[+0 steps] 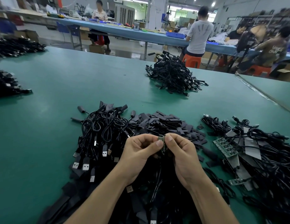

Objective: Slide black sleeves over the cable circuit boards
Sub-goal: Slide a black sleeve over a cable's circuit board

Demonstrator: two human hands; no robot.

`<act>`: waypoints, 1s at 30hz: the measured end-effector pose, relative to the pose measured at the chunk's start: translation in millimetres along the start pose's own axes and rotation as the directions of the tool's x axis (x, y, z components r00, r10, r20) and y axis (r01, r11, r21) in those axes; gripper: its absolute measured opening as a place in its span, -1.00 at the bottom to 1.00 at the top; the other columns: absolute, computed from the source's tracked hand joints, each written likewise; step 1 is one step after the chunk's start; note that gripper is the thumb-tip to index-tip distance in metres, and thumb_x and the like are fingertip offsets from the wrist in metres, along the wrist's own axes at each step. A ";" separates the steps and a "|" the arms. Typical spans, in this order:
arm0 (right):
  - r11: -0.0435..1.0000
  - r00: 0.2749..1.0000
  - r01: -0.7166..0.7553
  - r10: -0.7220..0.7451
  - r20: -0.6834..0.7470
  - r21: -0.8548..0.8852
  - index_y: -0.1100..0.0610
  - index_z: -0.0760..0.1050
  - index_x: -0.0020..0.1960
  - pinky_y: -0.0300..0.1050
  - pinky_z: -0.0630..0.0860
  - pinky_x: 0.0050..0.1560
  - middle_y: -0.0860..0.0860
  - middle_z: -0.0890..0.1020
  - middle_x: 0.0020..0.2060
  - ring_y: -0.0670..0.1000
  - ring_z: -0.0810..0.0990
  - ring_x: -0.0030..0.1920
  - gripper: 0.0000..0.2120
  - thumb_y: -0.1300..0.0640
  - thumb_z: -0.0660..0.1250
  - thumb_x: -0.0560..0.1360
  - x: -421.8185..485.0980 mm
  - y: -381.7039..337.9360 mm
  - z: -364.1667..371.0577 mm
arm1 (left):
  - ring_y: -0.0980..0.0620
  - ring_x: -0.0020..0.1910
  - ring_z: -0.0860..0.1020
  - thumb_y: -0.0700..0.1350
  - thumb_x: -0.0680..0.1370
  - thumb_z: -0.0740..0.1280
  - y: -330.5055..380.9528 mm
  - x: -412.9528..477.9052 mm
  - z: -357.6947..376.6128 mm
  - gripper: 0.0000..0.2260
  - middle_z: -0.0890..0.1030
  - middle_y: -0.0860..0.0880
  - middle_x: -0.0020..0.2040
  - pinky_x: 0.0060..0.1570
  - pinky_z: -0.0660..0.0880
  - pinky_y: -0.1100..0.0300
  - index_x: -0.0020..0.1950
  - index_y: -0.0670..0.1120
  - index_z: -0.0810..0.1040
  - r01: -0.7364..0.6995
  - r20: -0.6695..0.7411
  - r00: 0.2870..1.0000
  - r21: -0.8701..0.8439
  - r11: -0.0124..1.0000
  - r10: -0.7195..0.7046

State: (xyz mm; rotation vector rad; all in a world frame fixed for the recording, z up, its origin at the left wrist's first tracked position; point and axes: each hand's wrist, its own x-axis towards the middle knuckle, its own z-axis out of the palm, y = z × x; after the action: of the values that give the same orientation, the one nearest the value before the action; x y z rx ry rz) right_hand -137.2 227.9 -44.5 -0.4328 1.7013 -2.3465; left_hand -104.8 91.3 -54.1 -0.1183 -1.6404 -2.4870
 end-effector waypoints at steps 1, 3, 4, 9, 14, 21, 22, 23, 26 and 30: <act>1.000 1.000 0.015 -0.015 -0.018 -0.019 0.12 0.65 -0.13 -0.02 0.61 -0.10 0.14 0.65 -0.20 0.10 0.61 -0.17 -0.81 -0.02 0.43 0.46 -0.9 0.8 0.3 | 0.13 -0.28 0.60 -0.13 0.39 0.51 0.0 0.0 -0.1 -0.95 0.67 -0.03 -0.25 -0.23 0.54 0.30 -0.18 -0.07 0.71 0.004 0.005 1.000 -0.006 1.000 -0.004; 0.994 0.995 0.059 -0.067 -0.077 -0.096 0.06 0.63 -0.14 0.03 0.57 -0.04 0.08 0.63 -0.21 0.08 0.56 -0.15 -0.86 0.01 0.37 0.50 -2.3 2.4 1.3 | 0.10 -0.24 0.58 -0.11 0.41 0.49 0.3 0.1 0.4 -0.96 0.65 -0.02 -0.23 -0.15 0.56 0.25 -0.17 -0.05 0.70 -0.003 0.000 1.000 0.017 1.000 0.003; 0.985 0.986 0.087 -0.106 -0.125 -0.148 0.02 0.62 -0.15 -0.01 0.55 -0.05 0.02 0.61 -0.24 0.02 0.53 -0.17 -0.87 0.02 0.34 0.51 -2.5 2.5 2.0 | 0.08 -0.23 0.58 -0.09 0.42 0.48 0.0 -0.1 1.1 -0.96 0.64 -0.03 -0.23 -0.12 0.57 0.21 -0.16 -0.04 0.69 -0.014 -0.013 1.000 0.038 0.999 0.015; 0.855 0.805 0.109 -0.375 -0.460 -0.507 -0.03 0.47 -0.09 -0.39 0.42 -0.31 -0.15 0.54 -0.30 -0.26 0.45 -0.36 -0.86 0.15 0.26 0.63 -0.2 -1.4 -6.4 | 0.01 -0.08 0.68 -0.05 0.52 0.36 10.2 0.3 7.8 -0.87 0.71 -0.09 -0.06 -0.06 0.62 0.15 -0.01 -0.09 0.58 -0.197 -0.122 0.972 0.028 0.980 0.199; 0.573 0.770 -0.091 -0.478 -0.423 -0.814 0.02 0.53 0.10 -0.38 0.42 -0.06 -0.01 0.48 -0.02 -0.11 0.50 -0.06 -0.81 0.26 0.24 0.62 -1.8 -3.1 -20.7 | 0.14 -0.40 0.54 -0.07 0.64 0.29 30.7 -1.0 -0.2 -0.78 0.58 0.08 -0.29 -0.28 0.57 0.25 -0.03 0.29 0.52 -0.518 -0.251 0.733 0.395 0.758 0.632; 0.130 0.821 0.132 -0.570 0.035 -0.983 0.04 0.64 0.12 -0.14 0.26 0.00 -0.08 0.63 -0.03 0.00 0.52 0.05 -0.76 0.29 0.36 0.52 -13.1 -8.1 -1.2 | 0.12 -0.19 0.56 0.00 0.66 0.28 36.2 -13.8 -13.5 -0.83 0.60 0.09 -0.15 -0.21 0.48 0.31 0.17 0.04 0.62 -0.402 0.015 0.737 0.814 0.420 0.676; 0.092 0.828 0.213 -0.546 0.130 -0.973 0.03 0.64 0.12 -0.15 0.27 0.00 -0.11 0.65 -0.05 -0.04 0.53 0.05 -0.75 0.27 0.33 0.52 -14.6 -9.7 2.1 | 0.11 -0.20 0.53 0.03 0.66 0.24 34.5 -13.9 -14.4 -0.75 0.56 0.11 -0.15 -0.22 0.48 0.26 0.22 0.00 0.63 -0.342 0.031 0.791 0.851 0.399 0.612; 0.045 0.833 0.272 -0.512 0.212 -0.961 0.02 0.64 0.11 -0.14 0.28 0.01 -0.14 0.66 -0.07 -0.06 0.53 0.04 -0.74 0.24 0.31 0.50 -16.9 -10.4 5.8 | 0.12 -0.21 0.51 0.04 0.66 0.19 31.9 -14.1 -15.3 -0.68 0.51 0.14 -0.14 -0.21 0.49 0.22 0.30 -0.02 0.60 -0.284 0.042 0.843 0.882 0.376 0.537; -0.080 0.913 0.270 -0.296 0.281 -0.960 -0.08 0.65 0.06 -0.06 0.24 0.04 -0.18 0.68 -0.11 -0.07 0.56 0.05 -0.72 0.15 0.23 0.50 -21.6 -9.2 17.0 | 0.15 -0.11 0.51 -0.03 0.67 0.14 22.2 -14.8 -20.0 -0.60 0.50 0.17 -0.04 -0.06 0.54 0.07 0.52 0.01 0.38 -0.210 0.087 0.933 0.920 0.331 0.351; -0.073 0.986 0.042 -0.160 0.053 -0.996 -0.15 0.50 0.24 -0.03 0.15 0.09 -0.14 0.65 -0.05 -0.07 0.51 0.08 -0.69 0.06 0.12 0.59 -18.0 -6.5 15.4 | 0.22 -0.19 0.58 -0.12 0.66 0.20 17.1 -14.4 -28.2 -0.72 0.61 0.19 -0.12 -0.21 0.49 0.34 0.37 0.06 0.44 -0.169 0.042 0.949 0.906 0.388 0.313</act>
State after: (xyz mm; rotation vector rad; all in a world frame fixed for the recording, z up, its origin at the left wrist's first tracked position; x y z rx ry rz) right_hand -114.9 222.3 -35.8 -0.6362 3.2859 -0.4568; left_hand -86.9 60.1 -52.0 -0.0367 -2.4238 -1.0611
